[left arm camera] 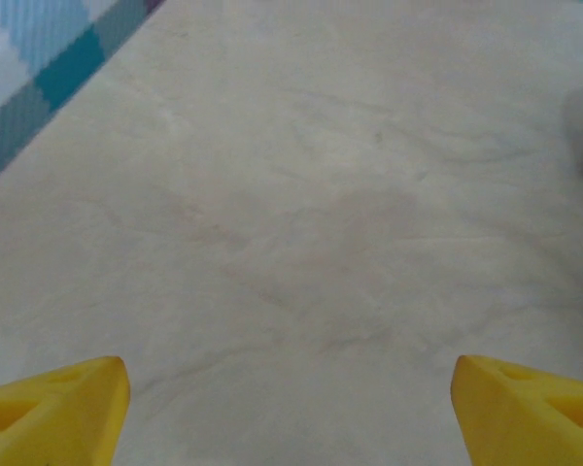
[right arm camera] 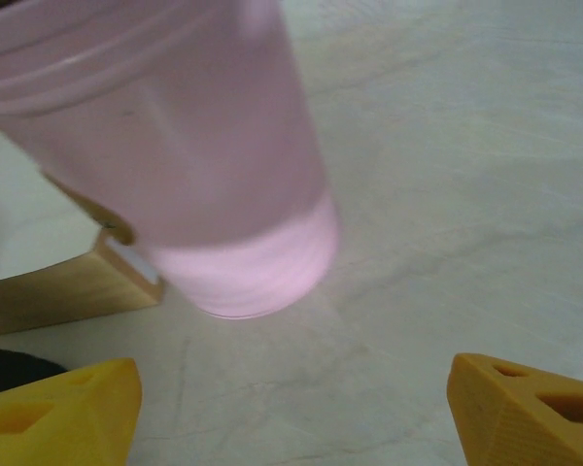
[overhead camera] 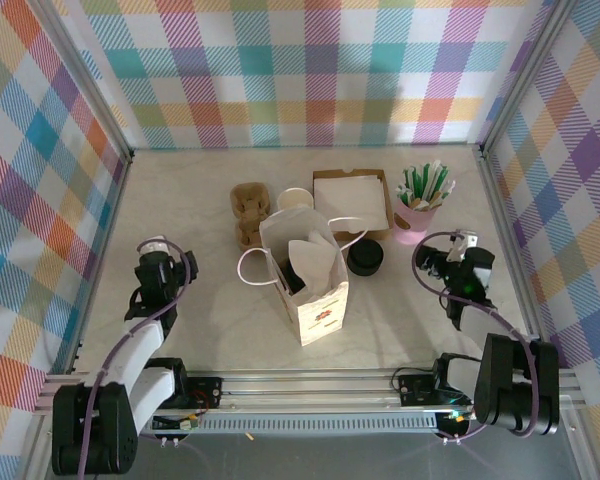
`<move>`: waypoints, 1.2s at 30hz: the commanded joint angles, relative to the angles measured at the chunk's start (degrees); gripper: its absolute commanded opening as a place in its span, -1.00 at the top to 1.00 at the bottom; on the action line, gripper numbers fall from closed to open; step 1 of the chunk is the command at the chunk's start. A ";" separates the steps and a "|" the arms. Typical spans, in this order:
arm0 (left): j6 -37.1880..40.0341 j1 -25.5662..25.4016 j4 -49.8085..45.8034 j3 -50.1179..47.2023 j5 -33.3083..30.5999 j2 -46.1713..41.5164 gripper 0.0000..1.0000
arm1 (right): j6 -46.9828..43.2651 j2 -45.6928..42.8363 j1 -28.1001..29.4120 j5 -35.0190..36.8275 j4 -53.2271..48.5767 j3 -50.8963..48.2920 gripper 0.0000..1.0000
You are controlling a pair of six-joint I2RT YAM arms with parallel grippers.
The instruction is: Pack the takeout coffee
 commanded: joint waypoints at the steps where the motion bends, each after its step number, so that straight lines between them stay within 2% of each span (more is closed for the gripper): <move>1: -0.80 0.67 13.51 -1.60 6.75 4.30 -0.74 | -0.24 2.14 0.27 -4.73 11.38 -0.42 -0.66; 4: -1.50 0.70 23.01 -3.55 8.67 9.33 -0.76 | 0.40 5.00 0.42 -6.16 15.68 -0.33 -0.69; 8: -1.76 0.70 30.97 -3.61 10.71 14.51 -0.77 | 0.54 9.90 0.48 -7.64 21.95 0.33 -0.71; 14: -1.50 0.79 37.36 -1.41 13.08 21.71 -0.79 | -0.94 19.45 0.62 -9.94 33.58 -0.15 -0.74; 18: -0.37 0.79 42.07 -0.54 15.08 27.24 -0.79 | -1.06 20.58 0.79 -8.98 37.60 -2.18 -0.76; 21: -0.52 0.79 46.39 -0.70 13.83 31.21 -0.88 | -0.70 24.77 1.34 -7.41 42.60 -2.40 -0.90; 22: -0.07 0.74 46.84 -0.71 15.19 31.95 -0.95 | -0.61 24.93 1.31 -7.14 42.27 -2.00 -0.96; 23: -0.09 0.70 47.86 -0.63 14.46 33.09 -1.00 | -1.22 23.07 1.95 -5.99 37.67 -1.11 -1.00; 27: 0.10 -0.94 48.40 -0.16 10.15 35.24 -1.00 | -2.42 21.73 5.89 3.48 25.08 4.40 -0.98; 29: 0.48 -1.23 48.63 0.00 10.02 35.64 -1.00 | -3.93 22.26 9.13 9.90 18.93 7.96 -0.98; 33: 1.26 -3.44 44.31 2.04 4.48 35.34 -1.00 | -4.00 22.20 10.11 14.17 19.42 7.63 -0.98; 36: 1.59 -4.16 43.31 2.69 2.65 35.42 -1.00 | -4.03 22.19 10.20 14.43 19.37 7.69 -0.98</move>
